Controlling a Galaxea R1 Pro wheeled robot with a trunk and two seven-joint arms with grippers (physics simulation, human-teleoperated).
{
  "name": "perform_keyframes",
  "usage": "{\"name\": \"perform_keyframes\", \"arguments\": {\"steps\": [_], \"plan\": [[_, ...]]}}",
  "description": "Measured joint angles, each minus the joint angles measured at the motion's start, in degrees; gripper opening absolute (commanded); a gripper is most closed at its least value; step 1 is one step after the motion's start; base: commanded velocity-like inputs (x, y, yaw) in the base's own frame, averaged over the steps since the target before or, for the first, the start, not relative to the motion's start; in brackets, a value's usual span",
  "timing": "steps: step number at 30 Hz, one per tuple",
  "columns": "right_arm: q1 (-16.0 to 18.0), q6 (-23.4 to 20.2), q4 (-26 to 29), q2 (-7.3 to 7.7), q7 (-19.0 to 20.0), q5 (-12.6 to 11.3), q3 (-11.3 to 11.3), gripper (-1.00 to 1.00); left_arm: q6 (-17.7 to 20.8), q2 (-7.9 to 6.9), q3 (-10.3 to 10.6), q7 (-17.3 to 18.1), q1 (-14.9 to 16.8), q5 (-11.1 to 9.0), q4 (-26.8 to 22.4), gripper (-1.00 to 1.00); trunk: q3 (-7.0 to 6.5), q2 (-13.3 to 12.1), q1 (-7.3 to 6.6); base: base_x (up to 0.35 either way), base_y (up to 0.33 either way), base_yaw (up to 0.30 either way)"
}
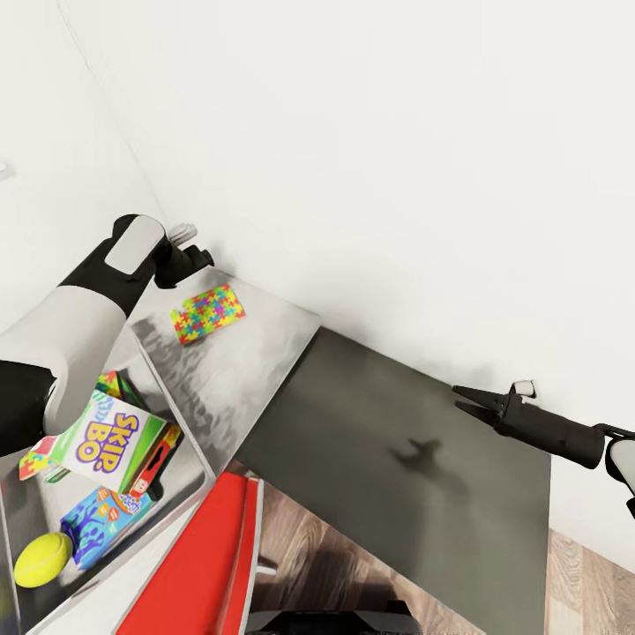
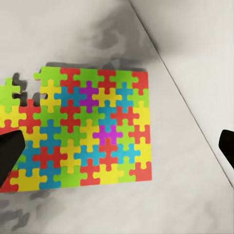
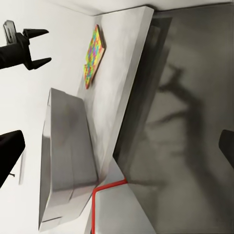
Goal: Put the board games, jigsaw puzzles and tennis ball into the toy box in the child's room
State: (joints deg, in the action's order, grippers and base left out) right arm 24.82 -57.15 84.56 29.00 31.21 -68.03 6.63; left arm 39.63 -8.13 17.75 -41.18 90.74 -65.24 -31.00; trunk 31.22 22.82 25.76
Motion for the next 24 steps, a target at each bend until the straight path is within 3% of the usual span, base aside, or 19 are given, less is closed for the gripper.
{"name": "perform_keyframes", "arguments": {"steps": [11,20,24], "plan": [[0.0,0.0,0.0,0.0,0.1,0.0,0.0,1.0,0.0,-0.29,-0.1,1.1,0.0,1.4,0.1,1.0,1.03,0.0,0.0,0.0,0.0,0.0],[0.0,0.0,0.0,0.0,0.1,0.0,0.0,1.0,0.0,-2.21,-0.2,3.9,0.0,1.6,2.3,1.0,1.87,0.0,0.0,0.0,0.0,0.0],[0.0,0.0,0.0,0.0,0.1,0.0,0.0,1.0,-0.1,-3.75,-0.1,5.1,0.0,1.6,3.6,1.0,2.24,0.0,0.0,0.0,0.0,0.0]]}}
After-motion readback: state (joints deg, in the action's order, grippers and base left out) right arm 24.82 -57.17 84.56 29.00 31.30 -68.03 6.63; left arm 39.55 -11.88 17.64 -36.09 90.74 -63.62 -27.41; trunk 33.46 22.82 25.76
